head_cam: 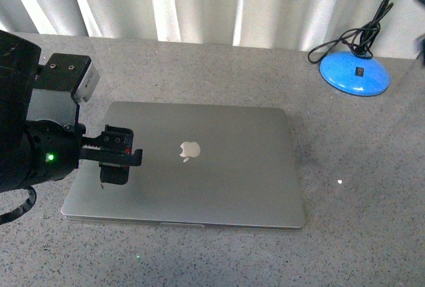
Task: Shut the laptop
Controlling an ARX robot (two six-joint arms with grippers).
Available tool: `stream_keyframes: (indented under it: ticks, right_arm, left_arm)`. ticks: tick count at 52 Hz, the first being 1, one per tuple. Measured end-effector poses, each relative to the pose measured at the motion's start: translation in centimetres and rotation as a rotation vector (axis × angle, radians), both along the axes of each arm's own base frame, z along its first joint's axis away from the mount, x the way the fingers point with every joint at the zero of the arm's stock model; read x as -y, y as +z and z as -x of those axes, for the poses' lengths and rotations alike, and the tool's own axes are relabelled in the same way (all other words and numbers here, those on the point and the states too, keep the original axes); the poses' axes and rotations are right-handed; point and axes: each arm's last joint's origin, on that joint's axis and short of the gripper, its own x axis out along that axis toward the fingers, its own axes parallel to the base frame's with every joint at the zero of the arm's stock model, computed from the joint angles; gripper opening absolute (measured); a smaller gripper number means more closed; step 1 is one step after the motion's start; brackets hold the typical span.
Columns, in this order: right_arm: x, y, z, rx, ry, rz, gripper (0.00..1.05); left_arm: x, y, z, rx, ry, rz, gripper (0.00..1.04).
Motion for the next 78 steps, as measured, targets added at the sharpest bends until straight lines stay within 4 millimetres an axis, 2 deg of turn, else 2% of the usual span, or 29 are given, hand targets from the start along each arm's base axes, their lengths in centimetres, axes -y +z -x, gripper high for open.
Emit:
stream_keyframes:
  ticks: [4, 9, 13, 16, 23, 27, 39, 44, 49, 54, 58, 61, 64, 67, 71, 78]
  right_arm:
    - [0.1, 0.9, 0.4, 0.034, -0.003, -0.015, 0.36]
    - [0.1, 1.0, 0.4, 0.034, -0.002, -0.021, 0.48]
    - [0.1, 0.6, 0.3, 0.016, -0.002, -0.019, 0.63]
    - [0.1, 0.5, 0.4, 0.013, -0.002, -0.018, 0.69]
    - [0.1, 0.5, 0.4, 0.013, -0.002, -0.019, 0.89]
    - [0.1, 0.5, 0.4, 0.013, -0.003, -0.021, 0.97]
    - [0.1, 0.5, 0.4, 0.013, -0.004, -0.021, 0.95]
    - [0.4, 0.0, 0.6, 0.121, -0.154, -0.096, 0.85]
    - [1.3, -0.6, 2.0, 0.231, -0.249, -0.236, 0.71]
    - [2.2, -0.7, 3.4, 0.271, -0.267, -0.307, 0.55]
    - [2.9, -1.2, 5.0, 0.273, -0.270, -0.335, 0.37]
    - [3.3, -1.5, 5.9, 0.271, -0.269, -0.346, 0.25]
    - [3.7, -1.8, 6.6, 0.263, -0.282, -0.348, 0.13]
    - [4.2, -2.2, 7.6, 0.262, -0.290, -0.351, 0.01]
    - [4.4, -2.1, 8.6, 0.276, -0.272, -0.365, 0.01]
    - [5.6, -3.0, 10.1, 0.280, -0.281, -0.368, 0.01]
  left_arm:
    - [0.0, 0.0, 0.0, 0.000, 0.001, 0.000, 0.87]
    - [0.0, 0.0, 0.0, 0.000, 0.000, 0.000, 0.99]
    - [0.0, 0.0, 0.0, -0.001, -0.001, 0.001, 0.97]
    - [0.0, -0.1, 0.1, 0.007, 0.002, -0.006, 0.97]
    - [-0.7, -1.0, 0.9, 0.159, 0.071, -0.042, 0.79]
    - [-1.4, -1.3, 2.2, 0.232, 0.098, -0.042, 0.68]
    - [-2.8, 1.0, 4.1, 0.449, 0.140, 0.009, 0.34]
    - [-2.8, 1.2, 4.3, 0.468, 0.139, 0.016, 0.19]
    - [-2.9, 1.2, 4.3, 0.466, 0.136, 0.018, 0.05]
    - [-2.9, 1.1, 4.4, 0.464, 0.139, 0.017, 0.04]
    - [-2.9, 1.1, 4.5, 0.460, 0.135, 0.017, 0.04]
    - [-4.5, 2.7, 6.9, 0.460, 0.094, 0.049, 0.04]
    - [-6.6, 6.1, 10.4, 0.585, 0.145, 0.060, 0.04]
    - [-7.5, 8.2, 11.7, 0.697, 0.158, 0.069, 0.04]
    - [-7.6, 10.0, 12.6, 0.774, 0.150, 0.075, 0.04]
    - [-7.7, 11.0, 13.7, 0.790, 0.151, 0.076, 0.04]
